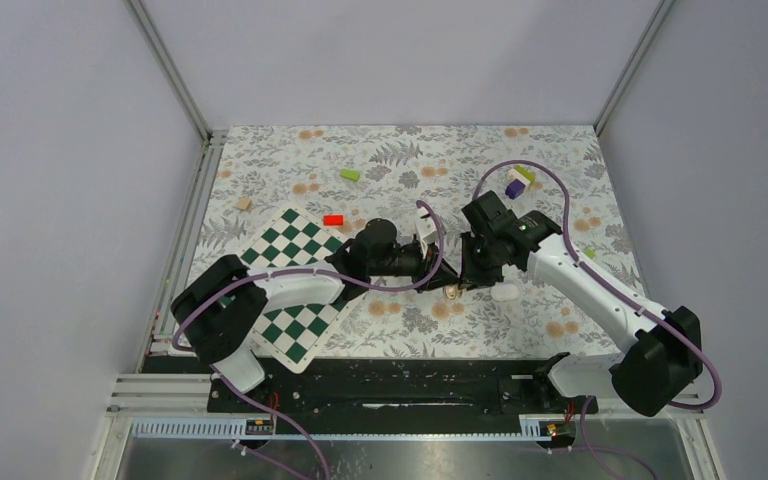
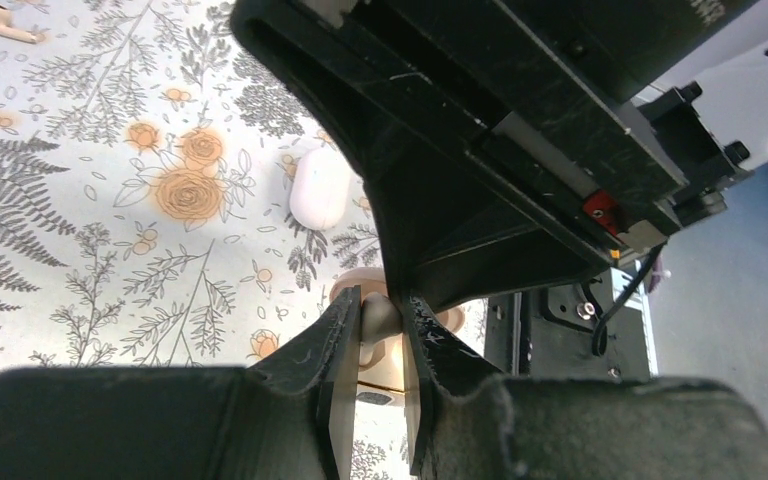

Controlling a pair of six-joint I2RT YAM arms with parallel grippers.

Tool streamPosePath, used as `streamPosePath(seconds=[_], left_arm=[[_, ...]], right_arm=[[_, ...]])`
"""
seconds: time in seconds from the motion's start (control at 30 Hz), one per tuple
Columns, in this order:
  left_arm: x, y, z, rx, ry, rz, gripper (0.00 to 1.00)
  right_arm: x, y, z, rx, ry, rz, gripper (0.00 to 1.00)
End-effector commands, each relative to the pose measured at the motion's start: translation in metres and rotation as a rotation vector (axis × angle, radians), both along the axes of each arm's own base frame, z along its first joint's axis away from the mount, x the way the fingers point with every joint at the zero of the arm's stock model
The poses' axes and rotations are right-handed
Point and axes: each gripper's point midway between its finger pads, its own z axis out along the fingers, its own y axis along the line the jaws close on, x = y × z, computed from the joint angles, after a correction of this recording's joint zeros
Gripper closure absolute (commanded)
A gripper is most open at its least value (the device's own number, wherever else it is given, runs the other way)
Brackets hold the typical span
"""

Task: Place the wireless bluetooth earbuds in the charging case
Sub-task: Insert the left earbud into the left side groove of the charging case, then pick up the right earbud from the corner of the board.

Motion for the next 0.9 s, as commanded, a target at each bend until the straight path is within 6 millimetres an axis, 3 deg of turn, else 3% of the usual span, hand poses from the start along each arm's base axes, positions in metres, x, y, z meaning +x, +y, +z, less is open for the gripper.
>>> streamPosePath(seconds=[0.0, 0.53, 0.87], left_arm=[[-0.013, 0.000, 0.033, -0.038, -0.049, -0.109, 1.00], [-0.033, 0.010, 0.046, 0.011, 0.030, -0.271, 1.00], [-0.049, 0.022, 0.079, -0.099, -0.030, -0.355, 1.00]], right_arm=[[-0.005, 0.007, 0.008, 0.042, -0.030, 0.101, 1.00], [-0.021, 0.000, 0.004, 0.011, -0.017, 0.350, 1.00], [-0.038, 0.015, 0.020, 0.137, -0.043, 0.565, 1.00]])
